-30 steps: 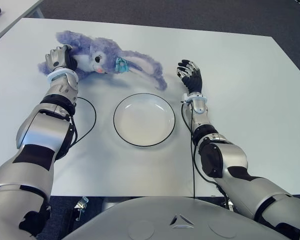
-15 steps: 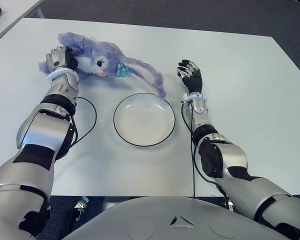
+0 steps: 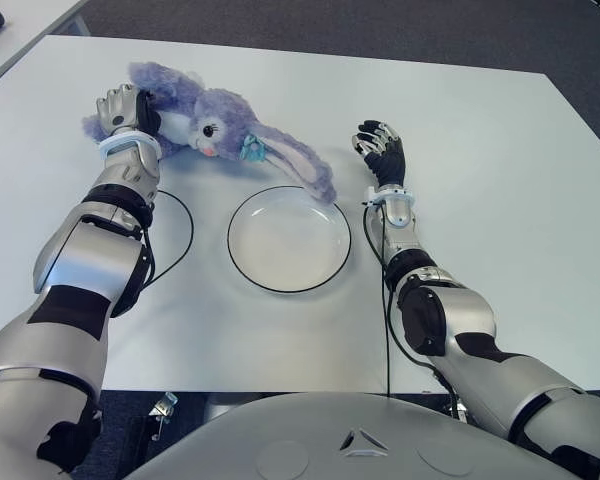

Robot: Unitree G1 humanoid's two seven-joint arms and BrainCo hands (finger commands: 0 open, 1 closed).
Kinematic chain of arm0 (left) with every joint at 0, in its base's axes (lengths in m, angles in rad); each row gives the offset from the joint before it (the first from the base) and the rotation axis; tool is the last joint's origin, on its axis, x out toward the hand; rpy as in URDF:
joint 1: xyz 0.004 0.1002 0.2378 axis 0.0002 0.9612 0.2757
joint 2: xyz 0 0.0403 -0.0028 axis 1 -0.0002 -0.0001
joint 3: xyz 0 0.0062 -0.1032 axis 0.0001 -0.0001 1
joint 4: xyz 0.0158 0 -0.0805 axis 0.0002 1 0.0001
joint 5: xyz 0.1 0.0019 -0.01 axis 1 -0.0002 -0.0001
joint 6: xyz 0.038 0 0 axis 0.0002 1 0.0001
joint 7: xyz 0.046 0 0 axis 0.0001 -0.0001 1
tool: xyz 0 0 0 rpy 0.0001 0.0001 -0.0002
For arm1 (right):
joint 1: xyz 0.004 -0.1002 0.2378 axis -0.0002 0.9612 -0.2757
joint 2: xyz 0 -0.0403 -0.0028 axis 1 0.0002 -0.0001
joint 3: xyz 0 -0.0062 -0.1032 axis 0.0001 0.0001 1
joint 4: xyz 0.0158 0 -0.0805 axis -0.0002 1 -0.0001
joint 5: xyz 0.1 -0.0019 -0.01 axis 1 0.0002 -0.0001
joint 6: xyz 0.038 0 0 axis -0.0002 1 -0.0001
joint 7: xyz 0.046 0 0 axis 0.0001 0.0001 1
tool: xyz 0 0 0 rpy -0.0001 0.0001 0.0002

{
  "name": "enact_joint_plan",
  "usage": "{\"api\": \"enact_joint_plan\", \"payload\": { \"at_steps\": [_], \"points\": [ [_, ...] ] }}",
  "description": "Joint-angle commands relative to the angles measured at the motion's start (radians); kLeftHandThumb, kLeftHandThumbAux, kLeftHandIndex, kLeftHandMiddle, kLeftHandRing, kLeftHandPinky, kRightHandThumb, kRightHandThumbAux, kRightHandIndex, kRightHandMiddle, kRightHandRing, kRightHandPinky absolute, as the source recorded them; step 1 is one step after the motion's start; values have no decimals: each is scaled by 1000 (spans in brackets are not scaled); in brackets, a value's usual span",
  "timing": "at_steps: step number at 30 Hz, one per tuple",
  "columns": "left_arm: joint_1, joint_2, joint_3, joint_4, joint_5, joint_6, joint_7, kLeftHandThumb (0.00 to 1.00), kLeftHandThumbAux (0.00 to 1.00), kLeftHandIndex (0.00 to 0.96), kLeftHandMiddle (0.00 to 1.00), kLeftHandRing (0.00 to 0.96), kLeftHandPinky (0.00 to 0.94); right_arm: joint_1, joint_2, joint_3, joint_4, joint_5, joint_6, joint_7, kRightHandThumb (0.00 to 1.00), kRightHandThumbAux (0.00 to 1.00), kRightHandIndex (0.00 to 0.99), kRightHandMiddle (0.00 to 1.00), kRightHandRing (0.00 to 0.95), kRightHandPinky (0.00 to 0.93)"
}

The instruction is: Put the doll into the plate.

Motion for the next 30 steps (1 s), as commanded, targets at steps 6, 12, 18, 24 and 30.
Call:
{"api": "enact_joint_plan", "payload": {
  "at_steps": [6,12,18,24,30],
  "points": [
    [-37,-8,-76,-50,61,-21,-9,1000,656,452,441,447,516,224,32,13,126,-7,68,-22,337,807,254,280,261,257],
    [-51,-4,-92,-62,71,-3,-17,1000,658,419,454,457,499,224,33,17,126,-6,68,-23,346,806,252,283,264,258],
    [-68,4,-115,-81,88,16,-24,946,650,401,485,505,699,224,32,22,126,-9,71,-23,350,811,256,288,264,251],
    [-77,17,-137,-109,100,25,-21,946,650,399,495,509,706,223,31,27,127,-10,76,-22,337,809,258,282,253,242],
    [-80,25,-147,-137,110,30,-24,947,649,400,497,509,697,223,31,34,128,-17,78,-31,328,815,264,286,253,241]
  ]
}}
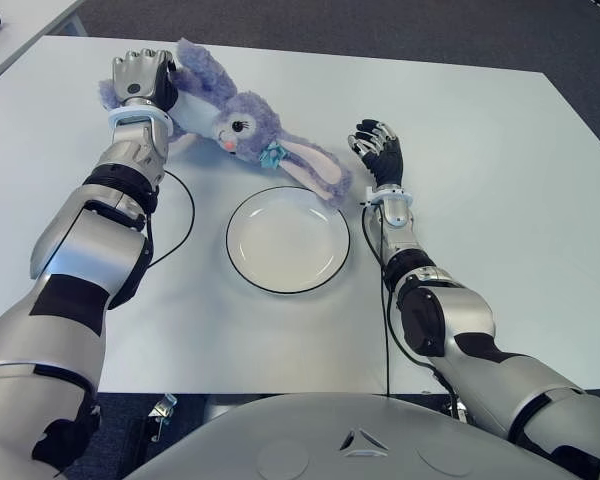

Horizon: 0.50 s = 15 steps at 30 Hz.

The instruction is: Put the doll into the plate.

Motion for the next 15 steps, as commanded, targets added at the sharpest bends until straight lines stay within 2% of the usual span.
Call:
{"api": "enact_joint_plan", "payload": {
  "at_steps": [1,7,13,14,15],
  "points": [
    [-23,15,-33,-41,46,13,-24,947,649,400,497,509,697,223,28,11,128,-11,75,-18,328,816,264,286,253,241],
    [-26,21,-41,-65,53,23,-30,947,649,398,498,511,701,223,27,17,128,-14,72,-23,335,813,273,291,257,239],
    [-28,25,-47,-90,55,36,-42,947,650,391,503,520,757,224,26,24,128,-16,69,-26,337,814,276,295,266,257],
    [-28,26,-47,-100,55,40,-45,874,661,400,523,714,770,223,25,25,128,-17,70,-26,338,812,277,296,268,256],
    [-28,27,-47,-108,55,43,-48,855,664,401,528,768,777,223,25,26,128,-16,70,-26,339,810,277,295,269,260]
  ]
}}
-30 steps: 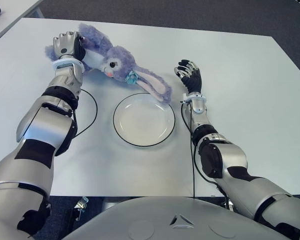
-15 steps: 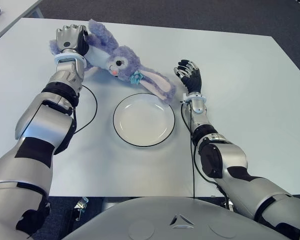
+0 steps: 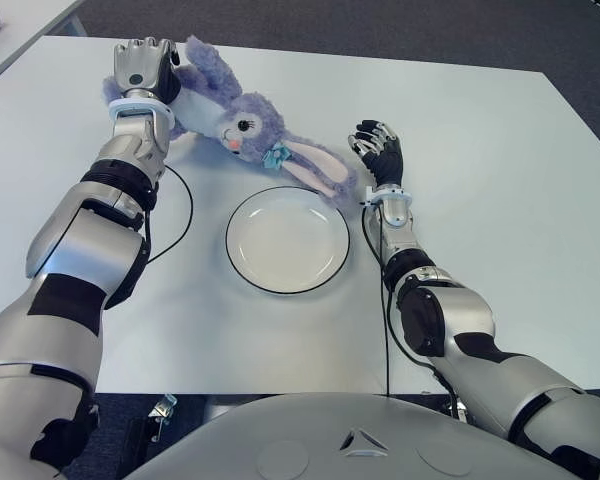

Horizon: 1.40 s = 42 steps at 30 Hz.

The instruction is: Put the doll into the plate.

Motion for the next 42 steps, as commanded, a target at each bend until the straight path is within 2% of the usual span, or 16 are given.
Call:
{"api": "enact_joint_plan", "payload": {
  "at_steps": [1,12,20,31,37,42],
  "points": [
    [-22,14,-19,-54,39,21,-50,850,665,401,530,781,779,224,25,14,128,-17,69,-11,340,809,276,295,270,262],
    [-15,28,-22,-134,52,55,-82,848,666,401,531,787,777,223,22,28,128,-23,67,-19,316,809,284,301,275,262],
    [7,39,-21,-218,61,86,-113,848,666,400,531,789,785,222,23,26,128,-16,68,-17,339,812,291,306,280,268],
    [102,56,0,-451,72,169,-190,849,666,400,531,792,791,223,22,31,129,-17,75,-18,325,806,282,294,262,241],
    [159,81,5,-589,86,199,-252,850,667,399,530,798,796,222,23,32,129,-16,71,-17,330,814,283,294,265,254],
    [186,94,11,-651,97,215,-282,850,667,400,531,801,783,222,23,33,129,-16,73,-20,328,820,285,292,271,273]
  ]
}}
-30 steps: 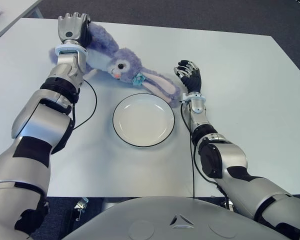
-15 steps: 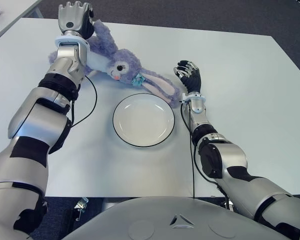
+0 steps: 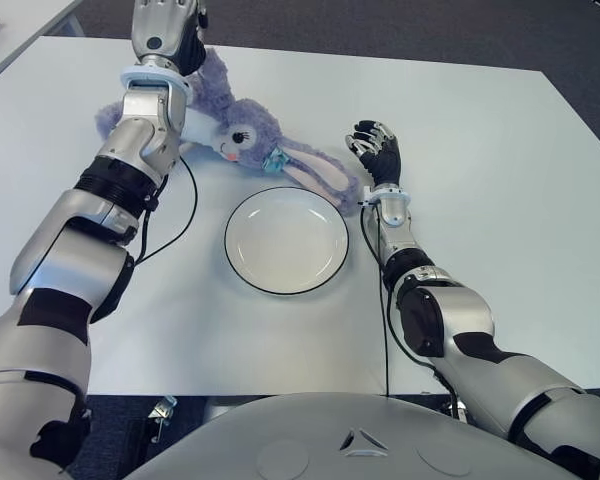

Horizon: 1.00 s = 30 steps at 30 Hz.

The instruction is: Put the doll into the plate.

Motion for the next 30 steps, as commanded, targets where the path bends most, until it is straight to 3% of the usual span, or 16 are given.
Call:
{"api": "enact_joint_plan", "payload": {
  "at_steps": [1,8,12,13,18,22,25,26,27,28,30],
  "points": [
    [86,32,7,-99,43,27,-79,850,667,400,531,801,783,224,22,10,129,-17,68,-12,326,821,285,292,271,273],
    [82,86,11,-34,31,-98,-61,851,665,402,543,800,820,225,23,18,129,-24,59,-29,318,835,295,307,288,273],
    [84,122,1,-30,29,-184,-71,852,664,402,548,794,795,225,25,15,128,-18,61,-22,331,835,296,306,287,272],
    [85,131,4,-24,23,-205,-73,852,662,405,554,748,724,225,26,15,128,-18,61,-21,330,830,295,305,284,269],
    [95,147,28,9,-22,-303,-76,851,660,401,577,694,621,226,25,16,128,-18,61,-16,310,822,288,302,277,253],
    [100,148,51,25,-60,-350,-108,842,663,386,562,589,504,225,25,16,128,-18,61,-14,304,818,284,305,275,250],
    [108,153,66,27,-91,-370,-165,825,674,378,482,384,334,224,26,15,129,-17,65,-15,311,815,286,302,270,241],
    [112,157,68,24,-99,-375,-189,824,675,379,476,368,321,224,26,14,129,-17,66,-15,312,815,286,301,269,240],
    [114,159,70,23,-103,-379,-205,731,688,402,381,326,281,224,26,14,129,-16,67,-15,322,812,286,299,268,247],
    [117,161,72,20,-106,-383,-217,707,691,408,357,315,270,224,26,13,129,-15,68,-15,325,811,286,299,267,249],
    [123,164,78,14,-111,-386,-235,601,492,253,334,300,261,223,25,12,129,-14,69,-14,327,810,285,298,267,252]
  ]
}}
